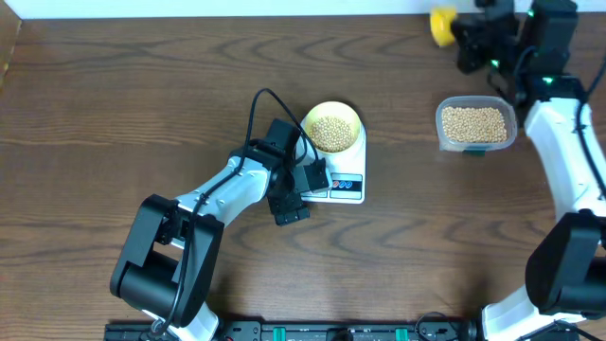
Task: Scoop item into bowl and weigh 50g on scale
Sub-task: 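Carry the scoop with the right gripper back over the soybean tub, then lower the scoop into the tub and open the right gripper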
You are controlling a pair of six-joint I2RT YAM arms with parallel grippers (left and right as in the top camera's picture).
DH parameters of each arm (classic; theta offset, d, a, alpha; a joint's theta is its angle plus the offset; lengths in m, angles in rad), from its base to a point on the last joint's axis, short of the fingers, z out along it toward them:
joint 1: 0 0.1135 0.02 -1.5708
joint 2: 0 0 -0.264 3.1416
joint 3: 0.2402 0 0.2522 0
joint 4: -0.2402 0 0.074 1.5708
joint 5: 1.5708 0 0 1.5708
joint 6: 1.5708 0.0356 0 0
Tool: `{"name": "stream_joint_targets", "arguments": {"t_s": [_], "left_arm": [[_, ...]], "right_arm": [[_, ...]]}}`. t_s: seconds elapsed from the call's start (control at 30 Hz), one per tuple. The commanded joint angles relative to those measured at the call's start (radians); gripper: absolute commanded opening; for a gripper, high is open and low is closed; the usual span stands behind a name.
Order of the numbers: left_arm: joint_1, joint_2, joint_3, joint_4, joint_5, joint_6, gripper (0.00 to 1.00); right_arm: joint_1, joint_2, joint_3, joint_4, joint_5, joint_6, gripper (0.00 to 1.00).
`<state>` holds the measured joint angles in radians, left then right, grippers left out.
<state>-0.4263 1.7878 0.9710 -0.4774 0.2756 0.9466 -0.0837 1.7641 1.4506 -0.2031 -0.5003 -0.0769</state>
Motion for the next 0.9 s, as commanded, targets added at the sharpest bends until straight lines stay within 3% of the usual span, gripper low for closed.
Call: {"name": "stream_joint_targets", "arguments": {"t_s": [0.0, 0.17, 0.37, 0.8, 0.87], "left_arm": [[-0.013, 0.055, -0.017, -0.003, 0.019, 0.029, 0.98], [-0.013, 0.055, -0.017, -0.003, 0.019, 0.029, 0.98], [-0.013, 0.055, -0.017, -0.003, 0.019, 0.029, 0.98], [-0.013, 0.055, -0.017, -0.003, 0.019, 0.029, 0.98], [-0.013, 0.055, -0.017, -0.003, 0.019, 0.029, 0.97]], "right_arm": [[-0.079, -0.012, 0.046, -0.188, -0.082, 0.190, 0.01], [-0.163, -0.012, 0.159, -0.563, -0.012, 0.100, 0.01], [-0.177, 0.011, 0.165, -0.731, 0.132, -0.038, 0.01], [-0.177, 0.153, 0.165, -0.690, 0.031, -0.060, 0.03], [-0.177, 0.153, 0.165, -0.691, 0.012, -0.060, 0.08]]}}
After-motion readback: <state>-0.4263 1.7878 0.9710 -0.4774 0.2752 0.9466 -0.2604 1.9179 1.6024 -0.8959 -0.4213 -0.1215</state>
